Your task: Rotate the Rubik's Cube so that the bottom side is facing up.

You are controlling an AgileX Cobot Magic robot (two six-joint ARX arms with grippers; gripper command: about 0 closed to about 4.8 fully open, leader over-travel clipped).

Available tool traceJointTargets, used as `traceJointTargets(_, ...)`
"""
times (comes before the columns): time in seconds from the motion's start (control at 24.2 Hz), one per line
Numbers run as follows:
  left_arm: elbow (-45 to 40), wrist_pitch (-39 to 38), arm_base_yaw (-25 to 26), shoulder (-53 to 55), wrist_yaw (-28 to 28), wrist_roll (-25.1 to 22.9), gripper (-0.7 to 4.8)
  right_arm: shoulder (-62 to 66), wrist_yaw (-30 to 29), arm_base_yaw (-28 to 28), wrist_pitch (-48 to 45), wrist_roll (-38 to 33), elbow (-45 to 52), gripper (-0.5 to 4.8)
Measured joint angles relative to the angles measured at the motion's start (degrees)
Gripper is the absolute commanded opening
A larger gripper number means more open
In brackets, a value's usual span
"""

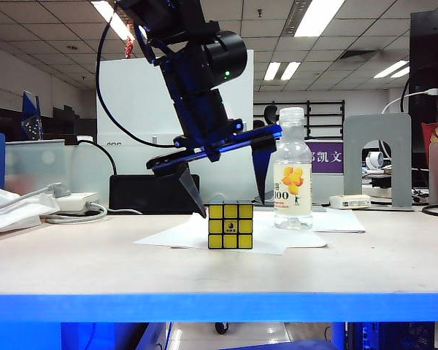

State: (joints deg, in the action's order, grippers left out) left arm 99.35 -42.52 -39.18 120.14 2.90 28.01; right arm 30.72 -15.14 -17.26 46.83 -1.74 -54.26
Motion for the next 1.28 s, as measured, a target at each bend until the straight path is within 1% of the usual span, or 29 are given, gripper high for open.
traceJointTargets(0.21, 0.00, 1.38, 0.31, 0.72, 0.63, -0.83, 4.79, 0.07, 0.13, 0.02, -0.02, 0.11, 0.00, 0.63)
traceJointTargets(0.41, 0.04, 1.36, 0.98, 0.96, 0.72, -3.17, 4.79, 0.15, 1.01, 0.07, 0.07, 0.11, 0.31, 0.63)
traceJointTargets(0.66, 0.07, -1.66, 1.07, 4.26, 0.90, -5.03, 4.79, 1.60, 1.03, 0.07, 0.90, 0.11, 0.74, 0.63)
traceJointTargets(0.87, 1.20, -0.85, 1.38, 4.26, 0.87, -5.44, 4.79, 1.55, 1.49, 0.07, 1.60, 0.11, 0.74, 0.63)
traceJointTargets(1.03, 2.95, 1.55, 1.68, 4.24, -1.07, -8.61, 4.79, 1.55, 1.51, 0.07, 1.60, 0.11, 0.83, 0.63)
traceJointTargets(1.28, 2.95, 0.83, 1.88, 5.92, -1.16, -9.16, 4.79, 2.40, 1.51, 0.13, 1.70, 0.11, 0.94, 0.63)
